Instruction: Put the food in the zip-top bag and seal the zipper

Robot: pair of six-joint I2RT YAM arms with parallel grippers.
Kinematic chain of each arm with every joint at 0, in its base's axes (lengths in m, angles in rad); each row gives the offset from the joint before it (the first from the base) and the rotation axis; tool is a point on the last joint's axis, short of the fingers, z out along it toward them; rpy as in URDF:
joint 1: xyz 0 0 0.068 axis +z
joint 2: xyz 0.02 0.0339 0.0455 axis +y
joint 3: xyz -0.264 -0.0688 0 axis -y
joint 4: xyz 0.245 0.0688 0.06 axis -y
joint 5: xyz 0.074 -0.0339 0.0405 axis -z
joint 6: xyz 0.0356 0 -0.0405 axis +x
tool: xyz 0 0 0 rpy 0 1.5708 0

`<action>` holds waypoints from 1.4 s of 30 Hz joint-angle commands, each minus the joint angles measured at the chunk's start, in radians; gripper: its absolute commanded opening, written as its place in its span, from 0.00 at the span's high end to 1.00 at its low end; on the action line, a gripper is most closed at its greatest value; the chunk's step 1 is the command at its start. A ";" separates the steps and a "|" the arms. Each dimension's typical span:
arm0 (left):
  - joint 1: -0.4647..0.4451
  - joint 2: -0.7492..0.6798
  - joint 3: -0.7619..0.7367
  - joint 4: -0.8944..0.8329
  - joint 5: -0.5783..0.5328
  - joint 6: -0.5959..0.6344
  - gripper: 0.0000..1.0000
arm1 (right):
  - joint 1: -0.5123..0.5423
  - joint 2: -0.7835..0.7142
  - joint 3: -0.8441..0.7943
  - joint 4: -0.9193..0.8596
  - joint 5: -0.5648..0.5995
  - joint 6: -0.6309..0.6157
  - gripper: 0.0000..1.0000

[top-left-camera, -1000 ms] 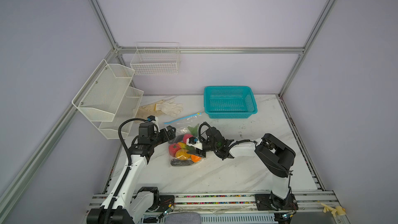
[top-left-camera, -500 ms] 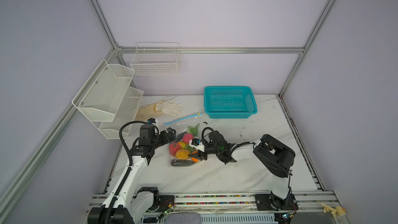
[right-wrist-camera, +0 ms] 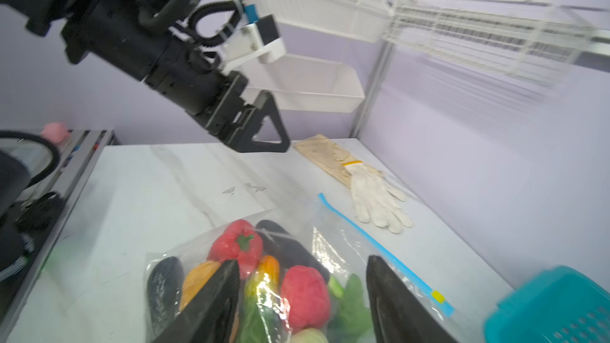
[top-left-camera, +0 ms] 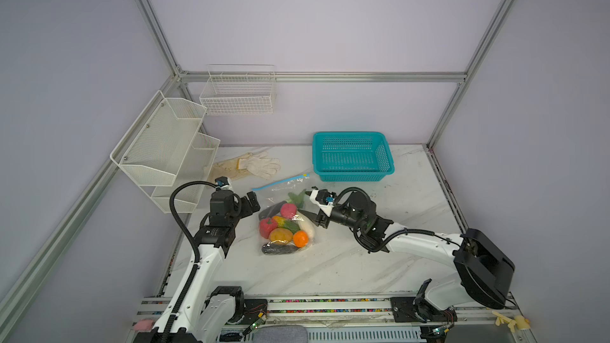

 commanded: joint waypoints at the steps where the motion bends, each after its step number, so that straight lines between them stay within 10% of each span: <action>1: -0.004 0.037 -0.036 0.127 -0.194 0.109 0.00 | -0.125 -0.111 -0.122 0.055 0.204 0.103 0.35; 9: -0.004 0.111 -0.114 0.354 -0.191 0.168 0.00 | -0.287 -0.278 -0.273 0.070 0.608 0.096 0.29; 27: 0.008 0.317 -0.162 0.616 -0.187 0.253 0.00 | -0.591 -0.041 -0.345 0.418 0.597 0.156 0.30; 42: 0.036 0.379 -0.240 0.890 -0.140 0.253 0.00 | -0.640 0.123 -0.284 0.505 0.574 0.212 0.28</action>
